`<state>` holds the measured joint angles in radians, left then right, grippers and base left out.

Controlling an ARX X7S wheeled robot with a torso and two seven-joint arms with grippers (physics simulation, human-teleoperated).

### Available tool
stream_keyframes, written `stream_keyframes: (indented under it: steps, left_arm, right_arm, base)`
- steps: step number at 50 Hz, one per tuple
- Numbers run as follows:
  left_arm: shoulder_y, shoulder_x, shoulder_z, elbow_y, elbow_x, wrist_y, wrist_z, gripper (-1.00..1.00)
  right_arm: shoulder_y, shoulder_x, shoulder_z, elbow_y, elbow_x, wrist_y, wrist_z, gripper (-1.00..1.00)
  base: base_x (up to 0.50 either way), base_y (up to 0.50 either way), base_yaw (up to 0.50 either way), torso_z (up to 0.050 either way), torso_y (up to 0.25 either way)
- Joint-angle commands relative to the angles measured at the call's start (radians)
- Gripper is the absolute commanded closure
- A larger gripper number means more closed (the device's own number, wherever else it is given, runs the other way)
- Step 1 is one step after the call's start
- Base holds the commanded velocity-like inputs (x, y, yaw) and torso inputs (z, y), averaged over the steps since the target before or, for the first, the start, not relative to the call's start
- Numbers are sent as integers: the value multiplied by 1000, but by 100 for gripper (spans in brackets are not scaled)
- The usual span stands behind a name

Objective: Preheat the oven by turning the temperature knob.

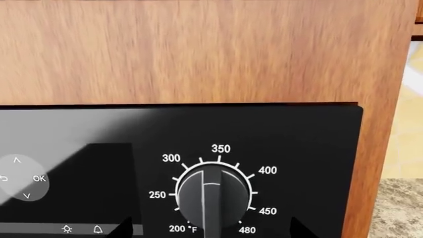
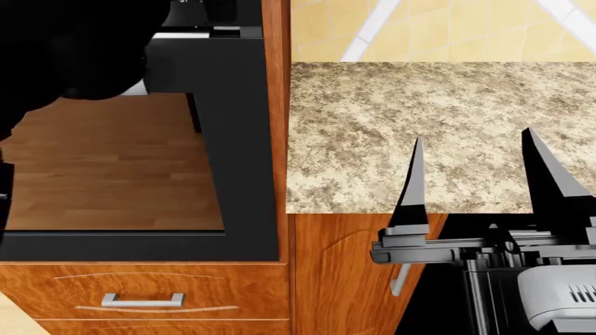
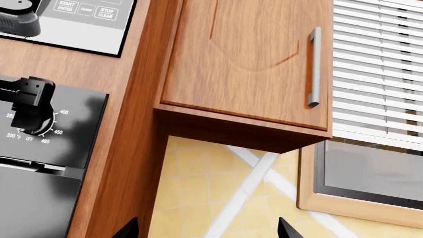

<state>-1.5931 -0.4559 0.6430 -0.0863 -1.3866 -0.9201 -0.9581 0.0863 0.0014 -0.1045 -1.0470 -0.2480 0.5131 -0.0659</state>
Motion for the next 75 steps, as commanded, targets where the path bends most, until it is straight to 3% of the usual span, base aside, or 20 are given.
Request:
stream_keyframes:
  steps: [1, 73, 74, 75]
  left_arm:
    - [3, 11, 13, -38, 22, 12, 20, -100]
    - [5, 25, 38, -80, 65, 53, 63, -100]
    - [6, 24, 37, -79, 64, 53, 64, 100]
    - [6, 24, 40, -79, 68, 55, 66, 100]
  right_arm:
    - [3, 0, 2, 0, 1, 2, -1, -100]
    - [3, 0, -6, 0, -4, 8, -1, -100]
    - [3, 0, -5, 0, -2, 9, -1, -100]
    - [3, 0, -6, 0, -2, 9, -1, -100]
  base:
    - [0, 0, 0, 0, 0]
    - [0, 0, 0, 0, 0]
    - [0, 0, 0, 0, 0]
    - [0, 0, 0, 0, 0]
